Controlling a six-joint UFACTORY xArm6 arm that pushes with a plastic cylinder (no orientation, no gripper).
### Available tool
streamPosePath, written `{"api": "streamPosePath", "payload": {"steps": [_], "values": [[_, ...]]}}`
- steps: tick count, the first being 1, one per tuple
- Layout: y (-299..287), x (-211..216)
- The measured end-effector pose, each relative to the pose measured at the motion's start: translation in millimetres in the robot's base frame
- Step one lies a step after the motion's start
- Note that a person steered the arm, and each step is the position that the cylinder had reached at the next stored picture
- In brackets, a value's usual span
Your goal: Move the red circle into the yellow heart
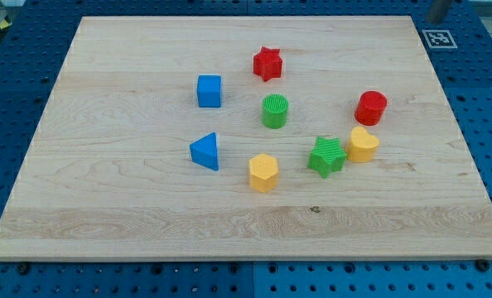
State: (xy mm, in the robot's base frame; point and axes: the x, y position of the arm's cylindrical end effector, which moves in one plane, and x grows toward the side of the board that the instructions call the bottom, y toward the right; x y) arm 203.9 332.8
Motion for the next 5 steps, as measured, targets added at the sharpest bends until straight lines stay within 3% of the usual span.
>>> {"api": "streamPosePath", "payload": {"steps": [5], "values": [[-7.1,-9.5]]}}
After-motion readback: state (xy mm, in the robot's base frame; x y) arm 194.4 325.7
